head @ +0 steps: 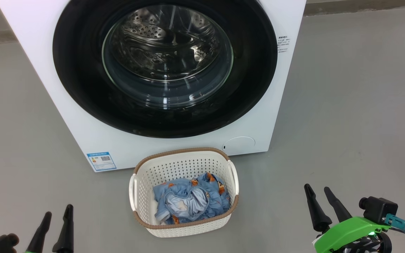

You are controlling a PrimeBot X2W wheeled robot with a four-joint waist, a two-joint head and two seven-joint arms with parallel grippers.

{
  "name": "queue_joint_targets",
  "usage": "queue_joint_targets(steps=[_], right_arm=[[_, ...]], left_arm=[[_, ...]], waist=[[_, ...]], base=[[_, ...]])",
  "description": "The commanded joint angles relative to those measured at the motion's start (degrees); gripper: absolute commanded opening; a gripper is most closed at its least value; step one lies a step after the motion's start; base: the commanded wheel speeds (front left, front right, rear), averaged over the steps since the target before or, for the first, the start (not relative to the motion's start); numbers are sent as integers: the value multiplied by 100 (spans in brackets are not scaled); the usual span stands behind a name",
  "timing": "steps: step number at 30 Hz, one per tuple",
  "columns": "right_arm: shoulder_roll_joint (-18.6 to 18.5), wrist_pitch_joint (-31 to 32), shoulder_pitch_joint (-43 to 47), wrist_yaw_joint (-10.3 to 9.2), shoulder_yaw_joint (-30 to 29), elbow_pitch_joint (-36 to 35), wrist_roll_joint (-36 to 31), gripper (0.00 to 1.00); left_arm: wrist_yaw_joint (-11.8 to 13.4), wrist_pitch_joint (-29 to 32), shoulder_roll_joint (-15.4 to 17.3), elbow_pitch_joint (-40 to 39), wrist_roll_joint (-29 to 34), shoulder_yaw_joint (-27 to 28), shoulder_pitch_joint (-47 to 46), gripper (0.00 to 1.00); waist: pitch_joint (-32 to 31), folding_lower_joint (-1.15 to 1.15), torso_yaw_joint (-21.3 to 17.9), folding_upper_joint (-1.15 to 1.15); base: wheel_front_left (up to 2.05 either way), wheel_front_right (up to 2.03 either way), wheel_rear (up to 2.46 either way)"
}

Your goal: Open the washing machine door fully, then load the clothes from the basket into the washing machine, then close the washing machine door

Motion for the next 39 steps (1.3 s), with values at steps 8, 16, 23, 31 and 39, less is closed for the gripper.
queue_joint_targets(steps=[8, 16, 23, 31, 39], right_arm=[[16, -175, -338, 7, 91, -139, -870, 100], [30, -286, -389, 7, 100, -137, -1492, 100], [40, -412, -436, 8, 12, -123, -1928, 100], [44, -561, -494, 8, -38, -90, -2408, 100], [43, -642, -565, 9, 7, -67, -2876, 100]], left_arm=[[-15, -212, 261, -103, 727, 216, -154, 100], [-16, -346, 318, -14, 1241, 248, -166, 100], [-17, -464, 313, 32, 1668, 364, -159, 100], [-18, -614, 365, 66, 2143, 468, -166, 100], [-20, -748, 445, 106, 2544, 458, -180, 100]], waist=[[-13, 0, -5, 0], [-34, 0, 2, 0], [-50, 0, 13, 0], [-54, 0, 13, 0], [-67, 0, 16, 0]], base=[[0, 0, 0], [0, 0, 0], [0, 0, 0], [0, 0, 0], [0, 0, 0]])
